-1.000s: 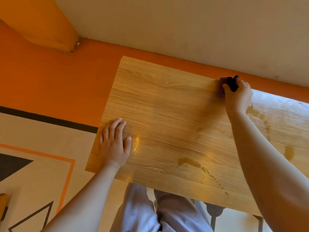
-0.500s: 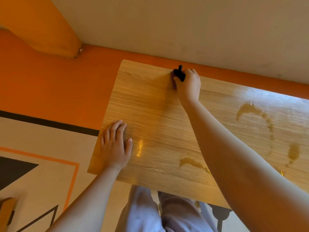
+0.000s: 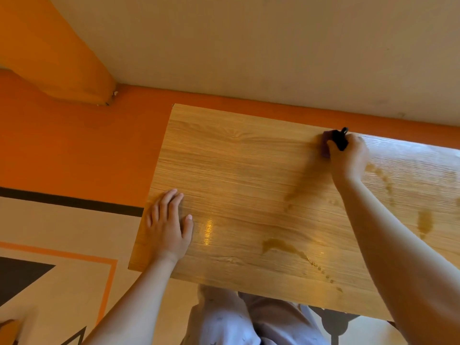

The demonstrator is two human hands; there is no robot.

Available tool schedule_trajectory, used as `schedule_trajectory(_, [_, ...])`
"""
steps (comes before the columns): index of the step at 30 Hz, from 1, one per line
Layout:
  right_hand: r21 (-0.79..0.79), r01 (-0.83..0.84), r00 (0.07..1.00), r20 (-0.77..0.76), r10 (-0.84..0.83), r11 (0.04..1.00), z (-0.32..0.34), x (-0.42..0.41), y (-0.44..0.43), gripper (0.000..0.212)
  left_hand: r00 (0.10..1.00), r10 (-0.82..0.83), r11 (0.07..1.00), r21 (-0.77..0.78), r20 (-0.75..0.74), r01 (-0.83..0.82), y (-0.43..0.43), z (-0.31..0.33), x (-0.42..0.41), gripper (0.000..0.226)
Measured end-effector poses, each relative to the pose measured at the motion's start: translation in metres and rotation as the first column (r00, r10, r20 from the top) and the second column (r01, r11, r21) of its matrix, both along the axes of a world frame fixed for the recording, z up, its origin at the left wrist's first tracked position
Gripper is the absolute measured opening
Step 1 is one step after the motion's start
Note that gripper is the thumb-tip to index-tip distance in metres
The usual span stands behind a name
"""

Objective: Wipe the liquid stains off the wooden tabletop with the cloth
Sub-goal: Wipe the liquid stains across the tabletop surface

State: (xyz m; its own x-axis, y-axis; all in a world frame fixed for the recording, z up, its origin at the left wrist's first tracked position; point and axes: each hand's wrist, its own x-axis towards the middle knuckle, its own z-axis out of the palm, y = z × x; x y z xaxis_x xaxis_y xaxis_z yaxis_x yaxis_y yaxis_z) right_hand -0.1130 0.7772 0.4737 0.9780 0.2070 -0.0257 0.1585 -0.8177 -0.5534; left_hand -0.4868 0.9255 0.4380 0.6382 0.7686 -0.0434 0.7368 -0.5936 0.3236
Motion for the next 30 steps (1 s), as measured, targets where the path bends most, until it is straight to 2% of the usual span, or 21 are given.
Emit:
schedule_trajectory(2, [0.006, -0.063, 0.998, -0.018, 0.063, 0.998, 0.001, -0.018, 0.019, 0.019, 1.000, -0.001, 1.000, 0.003, -0.004, 0.001, 0.001, 0.000, 0.000, 0.052])
schedule_trajectory(7, [0.069, -0.398, 0.914, -0.049, 0.402, 0.915, -0.002, -0.107, 0.090, 0.018, 1.000, 0.000, 1.000, 0.019, -0.002, 0.001, 0.001, -0.002, -0.001, 0.052])
schedule_trajectory(11, [0.121, -0.468, 0.876, -0.062, 0.477, 0.875, -0.006, -0.149, 0.110, 0.019, 1.000, -0.003, 1.000, 0.018, 0.015, 0.003, 0.001, -0.002, 0.000, 0.052])
schedule_trajectory(15, [0.099, -0.389, 0.916, -0.068, 0.396, 0.916, -0.005, -0.126, 0.081, 0.019, 1.000, -0.012, 1.000, 0.017, 0.028, 0.012, 0.001, -0.004, -0.001, 0.051])
schedule_trajectory(19, [0.043, -0.115, 0.991, -0.062, 0.118, 0.992, 0.001, -0.081, 0.014, 0.018, 0.999, -0.021, 1.000, 0.022, 0.031, 0.020, 0.001, -0.005, -0.001, 0.052])
schedule_trajectory(22, [-0.013, 0.061, 0.997, -0.054, -0.062, 0.998, 0.001, -0.058, -0.038, 0.021, 0.998, -0.023, 0.999, 0.027, 0.054, 0.022, 0.001, -0.006, -0.001, 0.052])
schedule_trajectory(25, [-0.025, 0.159, 0.986, -0.048, -0.160, 0.987, -0.003, -0.059, -0.047, 0.020, 0.997, -0.025, 0.999, 0.033, 0.068, 0.023, 0.001, -0.008, -0.002, 0.051])
schedule_trajectory(28, [0.008, 0.162, 0.985, -0.062, -0.161, 0.987, -0.003, -0.087, -0.013, 0.020, 0.998, -0.032, 0.999, 0.035, 0.059, 0.030, 0.001, -0.008, -0.004, 0.051])
schedule_trajectory(30, [0.066, 0.046, 0.996, -0.075, -0.041, 0.997, -0.002, -0.118, 0.020, 0.018, 0.998, -0.033, 0.999, 0.037, 0.054, 0.031, 0.001, -0.008, -0.003, 0.051])
